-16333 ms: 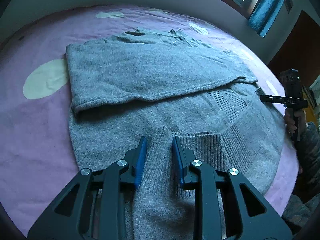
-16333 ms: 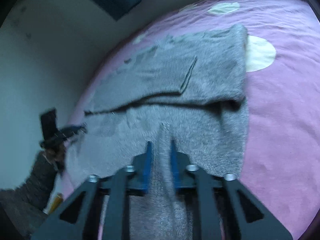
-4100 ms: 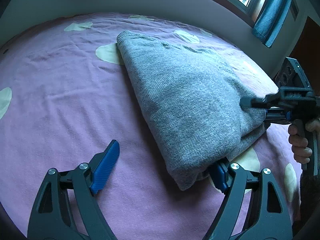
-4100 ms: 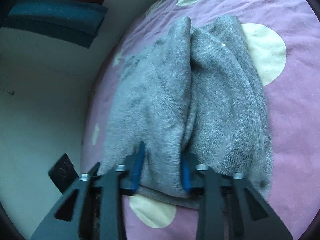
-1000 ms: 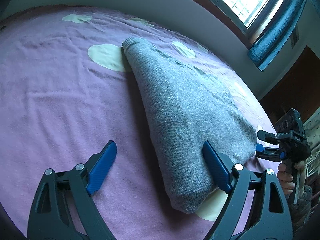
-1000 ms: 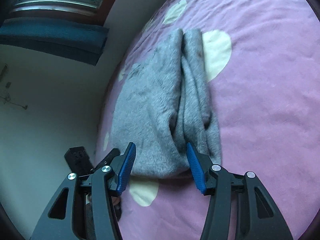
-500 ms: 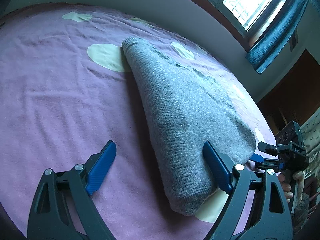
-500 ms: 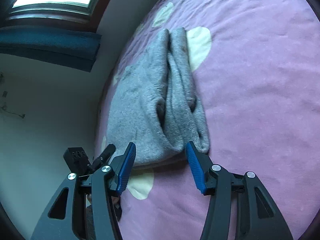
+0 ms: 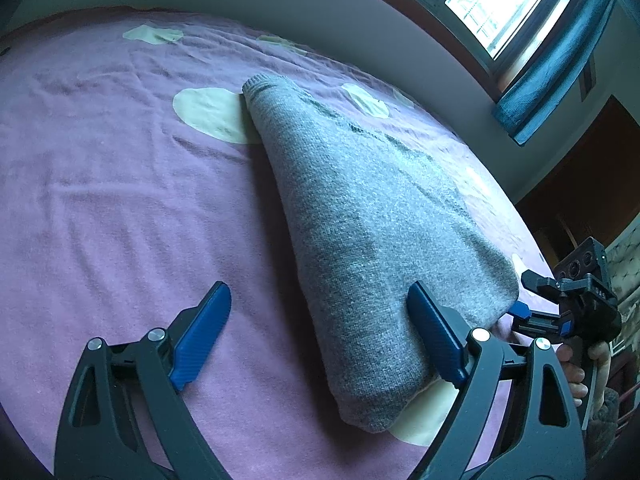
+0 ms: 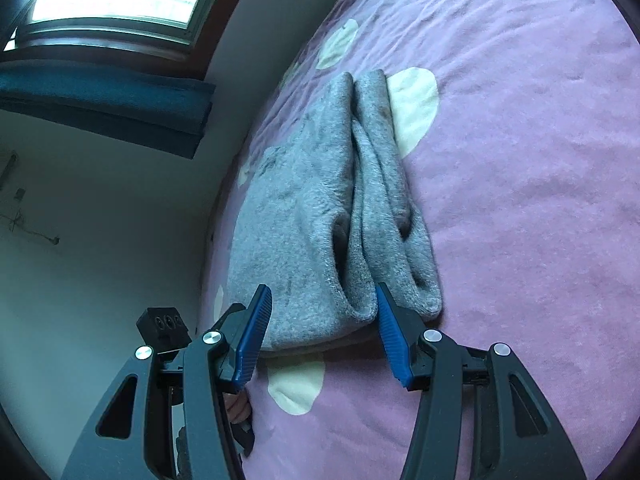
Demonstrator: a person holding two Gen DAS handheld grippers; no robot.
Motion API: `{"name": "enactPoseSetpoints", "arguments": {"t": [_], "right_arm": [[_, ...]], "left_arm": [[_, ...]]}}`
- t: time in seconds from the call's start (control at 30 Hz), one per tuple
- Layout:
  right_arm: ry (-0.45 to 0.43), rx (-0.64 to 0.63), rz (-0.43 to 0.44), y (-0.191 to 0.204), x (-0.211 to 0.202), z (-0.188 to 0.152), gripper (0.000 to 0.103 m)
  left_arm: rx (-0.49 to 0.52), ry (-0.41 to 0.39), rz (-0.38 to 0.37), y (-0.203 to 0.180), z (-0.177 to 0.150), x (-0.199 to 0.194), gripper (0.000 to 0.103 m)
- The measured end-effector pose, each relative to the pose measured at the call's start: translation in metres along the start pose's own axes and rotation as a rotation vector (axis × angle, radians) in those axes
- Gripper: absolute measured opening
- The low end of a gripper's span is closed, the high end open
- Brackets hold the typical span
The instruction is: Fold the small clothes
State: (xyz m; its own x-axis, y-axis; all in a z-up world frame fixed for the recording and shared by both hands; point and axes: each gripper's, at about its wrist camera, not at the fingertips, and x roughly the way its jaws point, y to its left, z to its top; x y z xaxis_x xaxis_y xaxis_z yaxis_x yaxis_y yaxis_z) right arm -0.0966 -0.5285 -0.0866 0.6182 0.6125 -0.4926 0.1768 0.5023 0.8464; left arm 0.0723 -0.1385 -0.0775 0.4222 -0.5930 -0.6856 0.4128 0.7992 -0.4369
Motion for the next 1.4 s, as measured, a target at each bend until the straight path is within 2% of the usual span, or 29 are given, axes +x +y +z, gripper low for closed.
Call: {"name": "enactPoseSetpoints", "arguments": {"t": [0.23, 0.57, 0.63, 0.7, 0.77, 0.9, 0.97, 1.03, 1.13, 1.23, 1.37, 1.4], "right_arm": [[0.004, -0.032, 0.019, 0.015, 0.012, 0.007, 0.053], [0.034, -0.021, -0.003, 0.011, 0.049, 0.043, 0.053], [0.039, -0.05, -0.017, 0.016, 0.056, 0.048, 0.046], [0.055, -0.083, -0.05, 0.019, 0.063, 0.052, 0.014], [0.056, -0.099, -0.062, 0.022, 0.065, 0.055, 0.01], [-0.003, -0.148, -0.063, 0.032, 0.04, 0.059, 0.009], [-0.006, -0.153, -0.081, 0.024, 0.032, 0.058, 0.009], [0.019, -0.143, -0.117, 0.01, 0.038, 0.057, 0.009], [0.054, -0.109, -0.067, -0.004, 0.046, 0.056, 0.009], [0.072, -0.064, -0.005, -0.006, 0.045, 0.064, 0.014], [0.011, -0.075, 0.01, -0.002, 0.038, 0.088, 0.05], [-0.003, -0.072, 0.011, -0.002, 0.037, 0.091, 0.05]], "left_arm": [[0.0, -0.001, 0.001, 0.0, 0.0, 0.0, 0.09], [-0.002, -0.001, -0.002, -0.002, -0.001, 0.001, 0.09], [0.0, -0.002, 0.0, -0.002, 0.0, 0.0, 0.09], [0.0, -0.005, -0.003, -0.002, 0.0, -0.001, 0.09], [-0.009, -0.008, -0.007, -0.002, 0.001, -0.003, 0.09], [-0.042, -0.032, -0.018, -0.003, 0.005, -0.014, 0.09], [-0.045, -0.028, -0.03, -0.006, 0.008, -0.014, 0.09], [-0.02, -0.012, -0.011, -0.011, 0.007, -0.007, 0.09], [0.024, 0.017, 0.033, -0.014, 0.0, 0.005, 0.09], [0.031, 0.012, 0.032, -0.014, 0.0, 0.001, 0.09], [-0.002, 0.001, 0.007, -0.006, -0.001, -0.002, 0.09], [-0.011, -0.004, -0.002, -0.003, -0.001, -0.003, 0.09]]}}
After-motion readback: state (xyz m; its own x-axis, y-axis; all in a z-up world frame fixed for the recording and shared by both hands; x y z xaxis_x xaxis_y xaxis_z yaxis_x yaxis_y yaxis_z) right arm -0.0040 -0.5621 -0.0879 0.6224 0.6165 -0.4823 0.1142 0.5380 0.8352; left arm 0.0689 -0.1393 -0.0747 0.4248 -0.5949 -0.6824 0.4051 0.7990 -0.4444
